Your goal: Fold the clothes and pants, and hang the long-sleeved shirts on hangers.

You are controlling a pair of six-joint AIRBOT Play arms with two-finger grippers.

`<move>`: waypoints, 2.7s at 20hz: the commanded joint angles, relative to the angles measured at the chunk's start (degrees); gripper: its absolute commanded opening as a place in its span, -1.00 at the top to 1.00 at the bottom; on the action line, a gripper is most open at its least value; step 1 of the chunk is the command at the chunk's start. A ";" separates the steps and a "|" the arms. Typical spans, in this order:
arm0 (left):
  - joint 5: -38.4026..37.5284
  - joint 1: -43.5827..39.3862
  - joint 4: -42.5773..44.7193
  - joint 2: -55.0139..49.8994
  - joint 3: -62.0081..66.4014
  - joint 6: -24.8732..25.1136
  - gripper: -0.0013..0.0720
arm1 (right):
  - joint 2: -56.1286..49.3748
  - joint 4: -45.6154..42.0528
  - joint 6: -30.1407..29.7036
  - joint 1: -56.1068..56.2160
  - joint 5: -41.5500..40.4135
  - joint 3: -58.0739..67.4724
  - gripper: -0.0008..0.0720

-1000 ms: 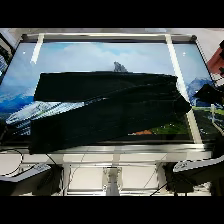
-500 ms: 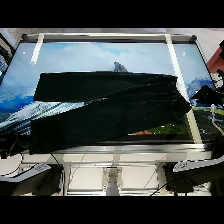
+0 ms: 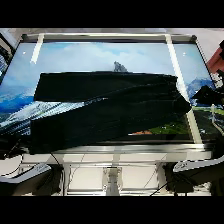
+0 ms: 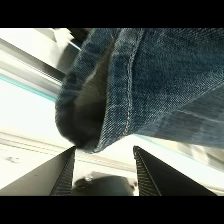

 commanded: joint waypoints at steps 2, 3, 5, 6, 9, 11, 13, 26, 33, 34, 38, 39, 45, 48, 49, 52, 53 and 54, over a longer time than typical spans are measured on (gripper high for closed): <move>0.94 -0.31 -0.35 0.61 1.14 3.52 -0.22 | 0.04 0.02 0.02 -0.04 0.00 0.02 -0.15; 0.94 -0.31 -1.88 0.44 1.14 3.91 -0.22 | 0.04 0.02 0.02 -0.04 0.00 0.02 -0.15; 0.96 -0.31 -5.22 -0.22 0.94 5.79 -0.22 | 0.04 0.02 0.02 -0.04 0.00 0.02 -0.15; 1.01 -0.31 -5.81 -0.63 0.61 6.21 -0.22 | 0.04 0.02 0.04 -0.04 0.02 0.02 -0.15; 2.16 -0.37 -5.79 -1.60 -1.22 6.14 -0.22 | 0.04 0.02 0.09 -0.04 0.00 0.02 -0.15; 2.54 -0.83 -5.73 -1.84 -2.38 6.16 -0.22 | 0.04 0.04 0.17 -0.04 0.00 0.02 -0.15; 2.51 -1.49 -5.73 -2.10 -2.73 6.16 -0.19 | 0.04 0.04 0.17 -0.04 -0.04 0.02 -0.15; 1.01 -4.90 -12.22 -1.42 17.40 9.07 0.90 | -2.01 -1.31 -11.61 2.29 -2.03 -3.41 -0.48; 0.92 -4.90 -12.22 -1.27 22.16 8.68 0.90 | -3.45 -5.64 -14.67 8.09 -14.05 -3.98 -0.48; 0.94 -4.90 -12.22 -1.27 22.16 8.68 0.90 | -3.82 -6.40 -14.88 8.59 -13.86 -4.02 -0.48; 0.94 -4.90 -12.22 -1.27 22.16 8.68 0.90 | -6.38 -5.64 -17.75 10.01 -7.10 -4.94 -0.27; 0.94 -4.90 -12.22 -1.27 22.16 8.68 0.90 | -6.67 -4.33 -19.02 10.03 -4.46 -5.29 -0.21; 1.18 -4.90 -12.22 -1.40 22.16 8.92 0.90 | -6.67 -1.03 -19.04 10.01 5.55 -8.57 0.44; 2.10 -4.90 -12.22 -1.40 22.16 8.94 0.90 | -5.79 -1.53 -19.08 9.25 12.11 -8.55 0.90; 2.40 -4.90 -12.22 -1.40 22.16 9.20 0.90 | -4.85 -1.55 -18.91 8.09 12.33 -8.55 0.90; 3.06 -4.90 -12.22 -1.40 22.16 11.85 0.90 | -0.20 -1.57 -18.62 1.27 8.92 -8.55 0.91; 3.72 -4.90 -12.24 -1.40 22.16 12.00 0.90 | 1.27 -1.27 -17.92 -1.81 7.30 -8.57 0.91; 4.07 -4.90 -12.26 -1.40 22.16 12.31 0.90 | 2.34 -0.42 -17.84 -4.66 6.60 -8.57 0.91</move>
